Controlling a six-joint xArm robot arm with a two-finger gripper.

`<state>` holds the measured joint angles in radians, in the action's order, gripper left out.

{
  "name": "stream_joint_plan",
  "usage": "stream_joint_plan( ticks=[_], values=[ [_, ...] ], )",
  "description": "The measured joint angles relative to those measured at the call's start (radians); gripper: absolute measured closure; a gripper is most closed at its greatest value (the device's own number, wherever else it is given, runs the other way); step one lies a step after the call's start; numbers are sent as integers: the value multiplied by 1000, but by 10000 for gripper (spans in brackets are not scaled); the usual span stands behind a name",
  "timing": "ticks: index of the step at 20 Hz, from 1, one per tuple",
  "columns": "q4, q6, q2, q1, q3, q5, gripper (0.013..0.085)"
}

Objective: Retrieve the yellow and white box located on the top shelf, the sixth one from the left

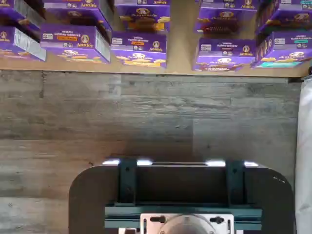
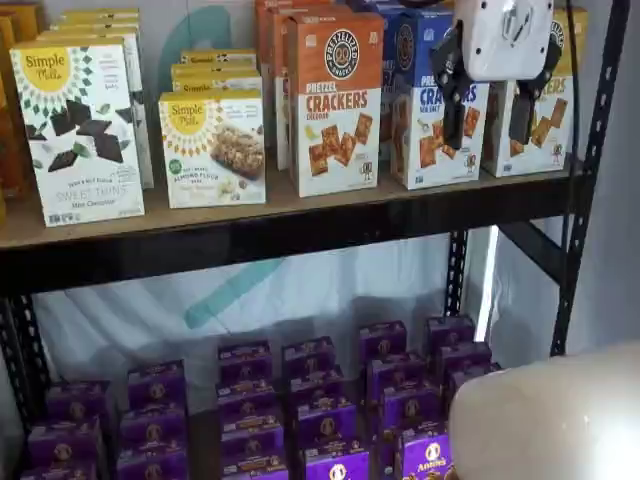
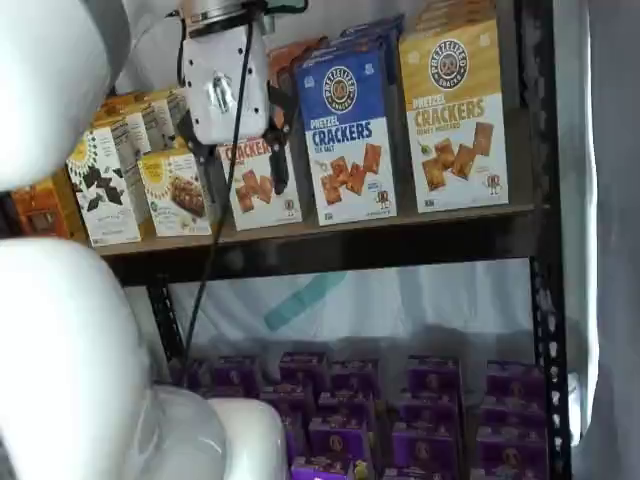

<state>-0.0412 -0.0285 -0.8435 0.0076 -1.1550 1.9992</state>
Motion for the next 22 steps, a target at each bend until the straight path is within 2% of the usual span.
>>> stream_joint_plan(
  ticks=[3, 9, 13, 16, 22],
  values=[
    [2, 1, -46, 1, 41, -78, 130],
    [6, 4, -45, -1, 46, -89, 130],
    [32, 38, -37, -27, 50, -111, 130],
    [37, 100, -29, -90, 55, -142, 130],
    [44, 290, 5, -287, 63, -269, 130]
  ],
)
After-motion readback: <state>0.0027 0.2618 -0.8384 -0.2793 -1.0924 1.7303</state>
